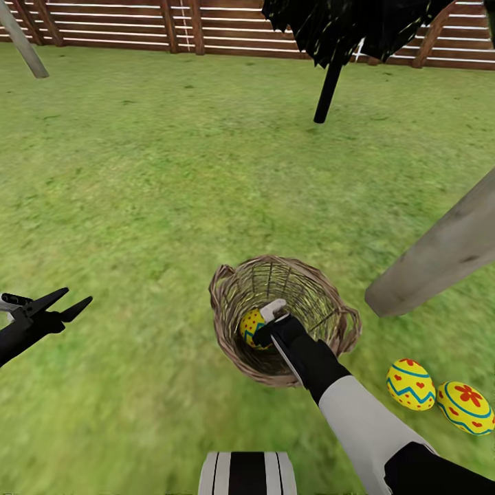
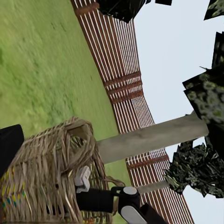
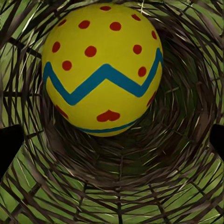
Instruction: Take the three Easter eggs out of the wicker basket on the lawn in the garden, then place them on the lawn next to a single tree (choose any tree) so that all three eggs are next to the same tree and none are left in the basket.
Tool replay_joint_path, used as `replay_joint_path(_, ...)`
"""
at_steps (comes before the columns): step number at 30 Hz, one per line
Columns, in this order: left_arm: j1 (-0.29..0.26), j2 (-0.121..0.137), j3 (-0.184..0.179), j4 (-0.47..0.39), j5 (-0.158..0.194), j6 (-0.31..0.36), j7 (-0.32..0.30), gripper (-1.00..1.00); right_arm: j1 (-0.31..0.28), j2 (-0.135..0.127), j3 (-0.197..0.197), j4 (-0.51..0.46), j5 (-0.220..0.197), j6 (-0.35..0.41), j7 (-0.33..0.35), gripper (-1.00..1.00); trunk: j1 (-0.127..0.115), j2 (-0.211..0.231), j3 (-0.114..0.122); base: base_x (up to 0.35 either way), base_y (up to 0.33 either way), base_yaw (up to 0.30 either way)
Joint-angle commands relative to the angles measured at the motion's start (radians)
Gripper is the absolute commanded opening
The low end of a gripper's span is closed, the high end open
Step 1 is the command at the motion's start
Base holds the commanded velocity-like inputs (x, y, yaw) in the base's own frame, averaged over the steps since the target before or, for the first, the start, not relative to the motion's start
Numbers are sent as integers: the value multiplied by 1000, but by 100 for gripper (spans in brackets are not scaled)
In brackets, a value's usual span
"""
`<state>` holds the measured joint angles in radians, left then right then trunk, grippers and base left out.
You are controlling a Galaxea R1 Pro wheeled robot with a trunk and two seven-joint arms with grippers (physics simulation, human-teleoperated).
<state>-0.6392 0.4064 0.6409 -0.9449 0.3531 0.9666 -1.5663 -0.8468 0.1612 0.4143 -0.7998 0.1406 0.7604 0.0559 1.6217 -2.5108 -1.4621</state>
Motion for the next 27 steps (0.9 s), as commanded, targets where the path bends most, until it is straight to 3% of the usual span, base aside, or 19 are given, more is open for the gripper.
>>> replay_joint_path(1, 0, 0, 0, 0, -1, 11, -4, 100, -1, 0, 1, -8, 11, 5, 6, 100, 0, -1, -5, 0, 0, 0)
replay_joint_path(4, 0, 0, 0, 0, -2, 11, -4, 100, -4, 0, 1, -22, 11, 3, 6, 100, 2, -1, -16, 0, 0, 0)
replay_joint_path(10, 0, 0, 0, 0, -2, 11, -4, 100, -5, 0, 1, -34, 11, -70, 5, 100, 4, -3, -39, 0, 0, 0)
replay_joint_path(24, 0, -1, -3, 0, -2, 11, -4, 100, -18, -1, 1, -36, 15, -95, 4, 100, 11, -6, -94, 0, 0, 0)
replay_joint_path(27, 0, -1, -5, 0, -2, 11, -4, 100, -20, -2, 1, -36, 24, -111, -31, 100, 12, -7, -105, 0, 0, 0)
